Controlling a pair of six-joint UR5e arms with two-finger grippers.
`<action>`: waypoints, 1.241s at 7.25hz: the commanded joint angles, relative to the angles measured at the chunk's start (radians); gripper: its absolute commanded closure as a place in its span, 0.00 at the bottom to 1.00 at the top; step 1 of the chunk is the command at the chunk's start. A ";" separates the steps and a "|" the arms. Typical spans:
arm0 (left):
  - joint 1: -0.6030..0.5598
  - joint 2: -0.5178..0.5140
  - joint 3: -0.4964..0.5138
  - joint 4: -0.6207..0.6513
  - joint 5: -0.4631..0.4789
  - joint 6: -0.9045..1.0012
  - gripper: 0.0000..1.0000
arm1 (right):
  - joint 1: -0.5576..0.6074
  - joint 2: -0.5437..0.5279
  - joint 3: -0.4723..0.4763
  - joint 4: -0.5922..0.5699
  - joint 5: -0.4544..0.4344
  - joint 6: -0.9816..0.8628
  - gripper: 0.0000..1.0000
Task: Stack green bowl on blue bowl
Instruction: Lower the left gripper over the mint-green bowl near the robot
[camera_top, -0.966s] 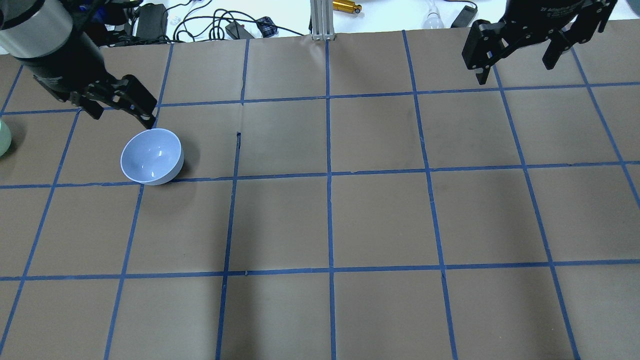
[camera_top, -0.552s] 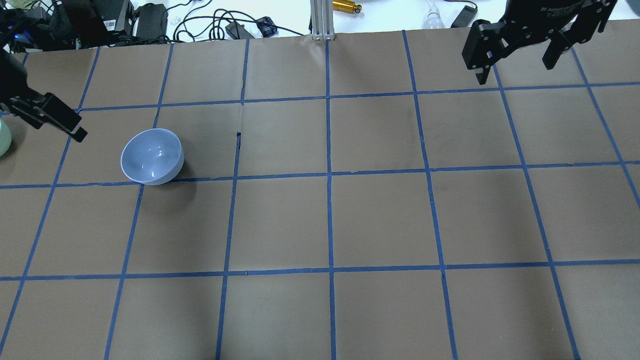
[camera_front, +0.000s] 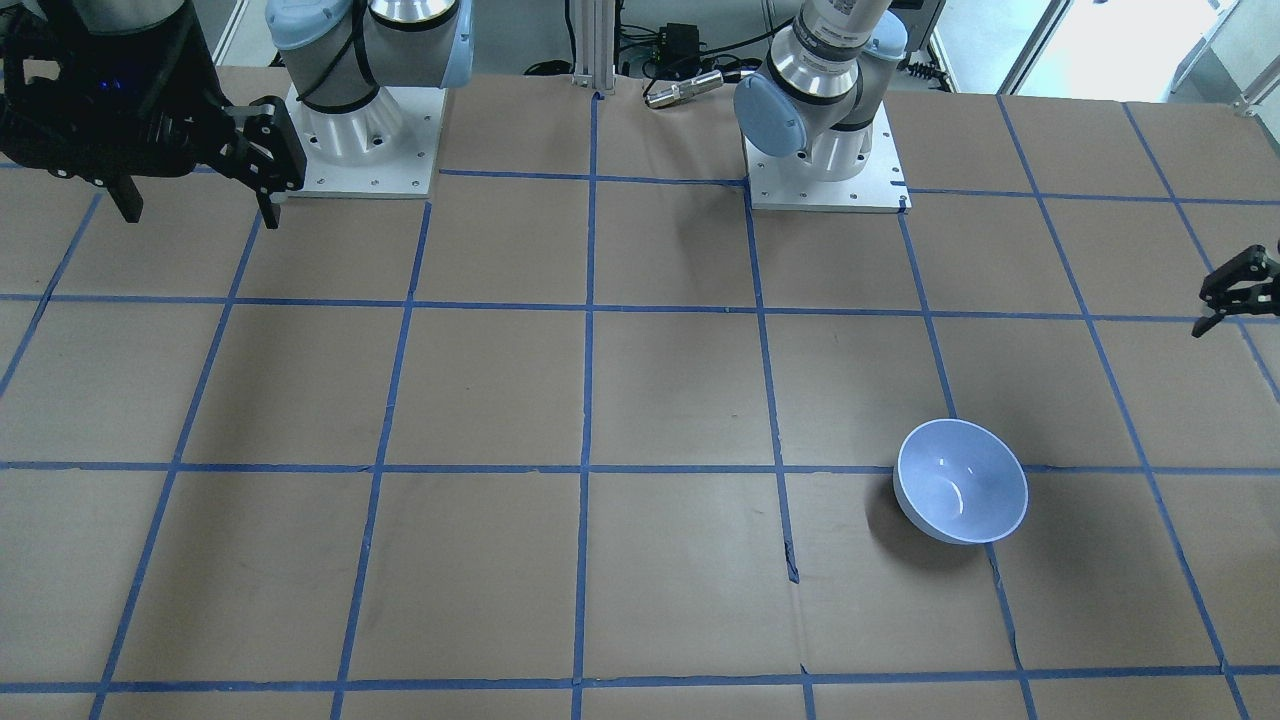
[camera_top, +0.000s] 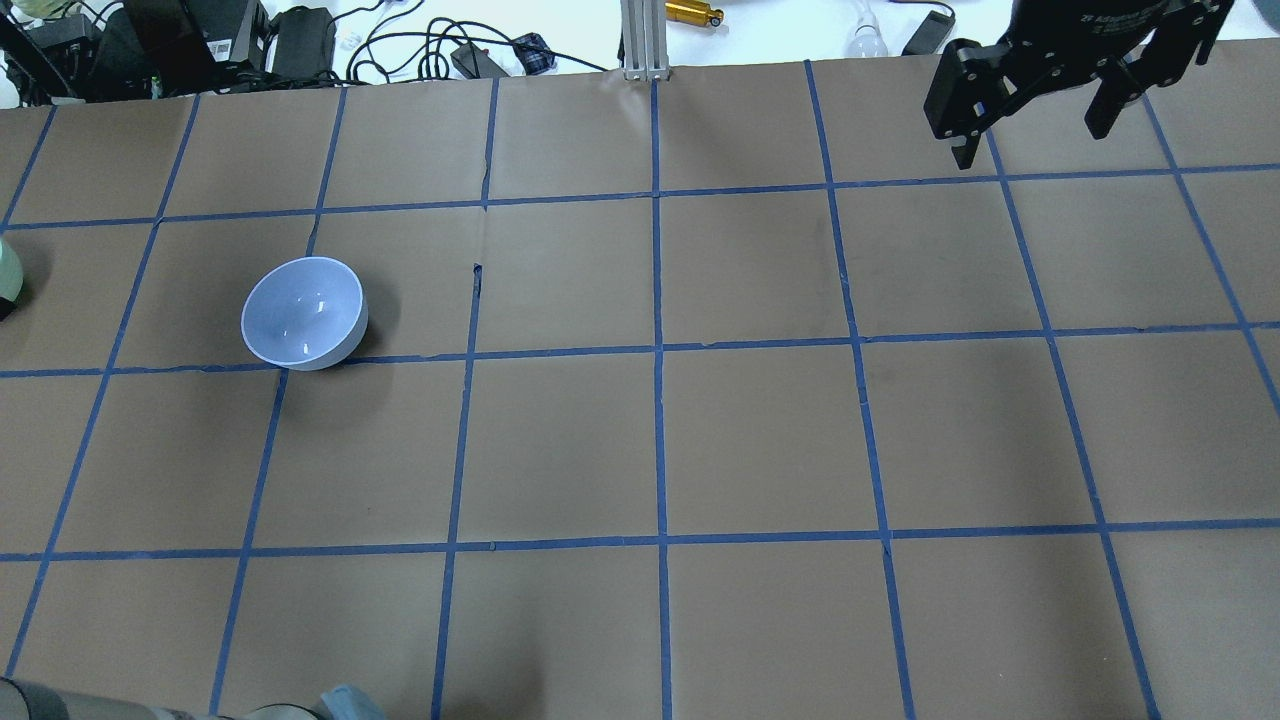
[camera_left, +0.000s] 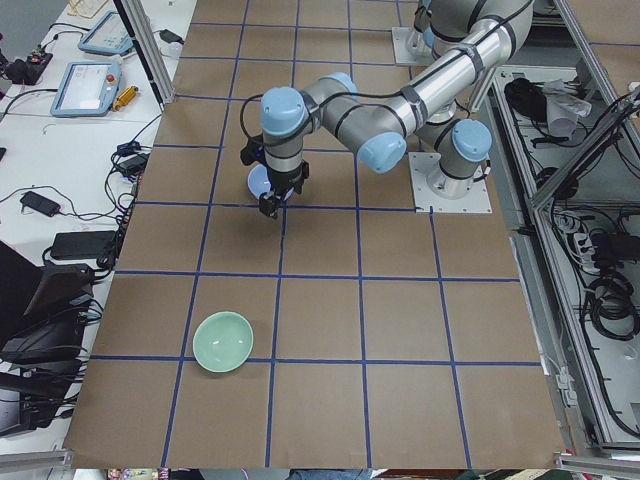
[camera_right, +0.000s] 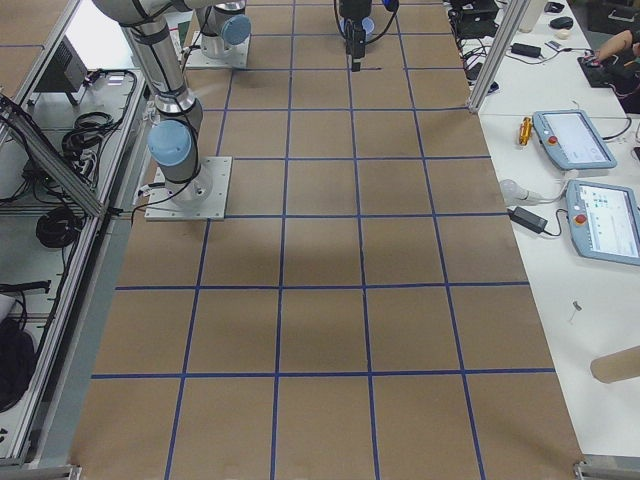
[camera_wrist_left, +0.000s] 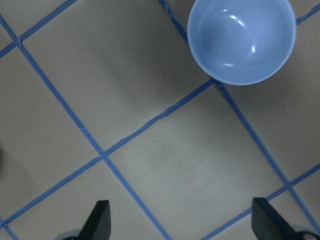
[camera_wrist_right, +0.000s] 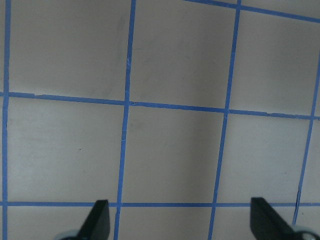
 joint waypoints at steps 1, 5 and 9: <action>0.061 -0.146 0.110 0.044 0.022 0.262 0.00 | 0.000 0.000 0.000 0.000 0.000 0.000 0.00; 0.121 -0.412 0.355 0.073 0.029 0.541 0.00 | 0.000 0.000 0.000 0.000 0.000 0.000 0.00; 0.168 -0.571 0.480 0.096 0.020 0.851 0.00 | 0.000 0.000 0.000 0.000 0.000 0.000 0.00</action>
